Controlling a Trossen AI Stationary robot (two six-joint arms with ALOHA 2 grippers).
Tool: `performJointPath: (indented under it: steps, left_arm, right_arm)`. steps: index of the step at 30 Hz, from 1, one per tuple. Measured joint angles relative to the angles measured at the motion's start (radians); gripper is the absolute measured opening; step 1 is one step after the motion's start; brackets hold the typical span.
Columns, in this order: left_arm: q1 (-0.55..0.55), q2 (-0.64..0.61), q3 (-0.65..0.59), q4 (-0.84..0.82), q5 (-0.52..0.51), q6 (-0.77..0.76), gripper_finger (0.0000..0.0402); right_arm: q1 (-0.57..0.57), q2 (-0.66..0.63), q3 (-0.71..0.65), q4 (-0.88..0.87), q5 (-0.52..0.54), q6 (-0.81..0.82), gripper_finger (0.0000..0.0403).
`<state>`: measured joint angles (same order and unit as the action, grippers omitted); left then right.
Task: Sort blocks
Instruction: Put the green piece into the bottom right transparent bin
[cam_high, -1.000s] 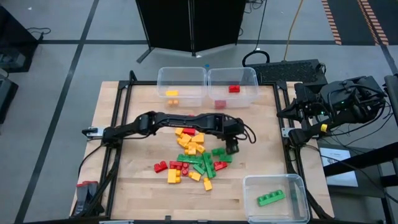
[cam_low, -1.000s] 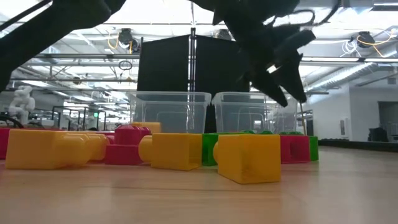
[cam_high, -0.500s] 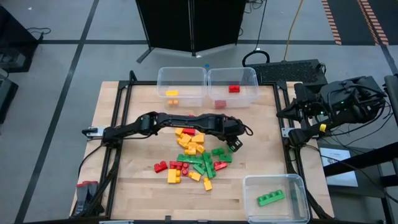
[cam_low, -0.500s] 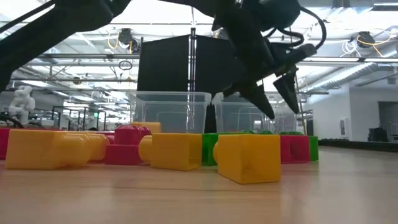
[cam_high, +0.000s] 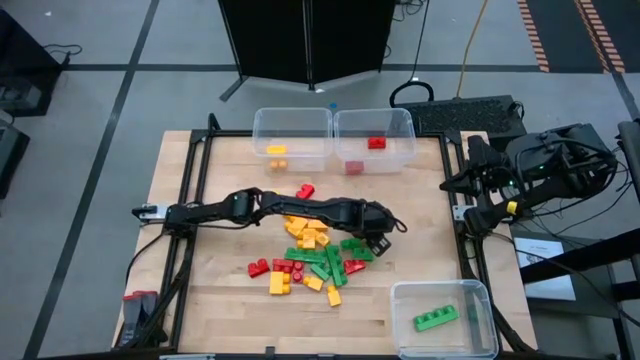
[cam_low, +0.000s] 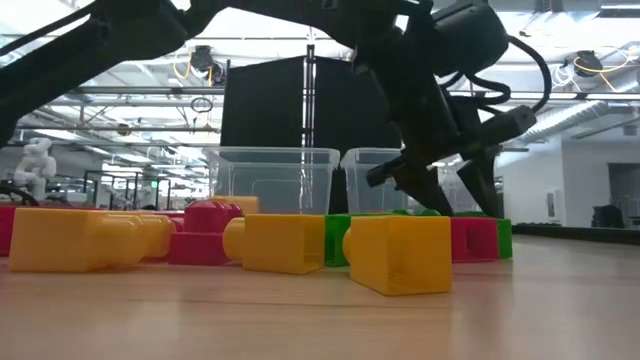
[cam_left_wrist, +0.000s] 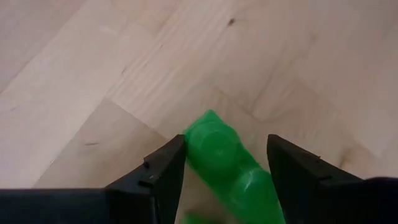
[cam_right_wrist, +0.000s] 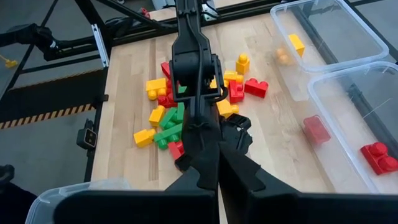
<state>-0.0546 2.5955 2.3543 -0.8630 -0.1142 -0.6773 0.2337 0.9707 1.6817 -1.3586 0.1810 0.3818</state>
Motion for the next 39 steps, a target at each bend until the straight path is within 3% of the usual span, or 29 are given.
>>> performJointPath:
  steps: [9, 18, 27, 39]
  left_arm:
    - [0.0, 0.011, -0.005, -0.086, -0.037, -0.048, 0.0185]
    - [0.023, 0.01, -0.005, -0.104, -0.045, -0.04, 0.0087]
    - [0.028, -0.006, 0.0, -0.116, 0.009, -0.027, 0.0086]
    - [0.018, -0.234, 0.0, -0.02, 0.0, 0.074, 0.0086]
  right_arm:
    - [0.0, 0.0, 0.0, -0.001, 0.0, 0.001, 0.0002]
    - [0.0, 0.0, 0.0, -0.002, 0.0, -0.008, 0.0002]
    - [0.0, -0.001, 0.0, -0.007, 0.0, -0.008, 0.0002]
    - [0.0, -0.001, 0.0, -0.008, 0.014, -0.039, 0.0002]
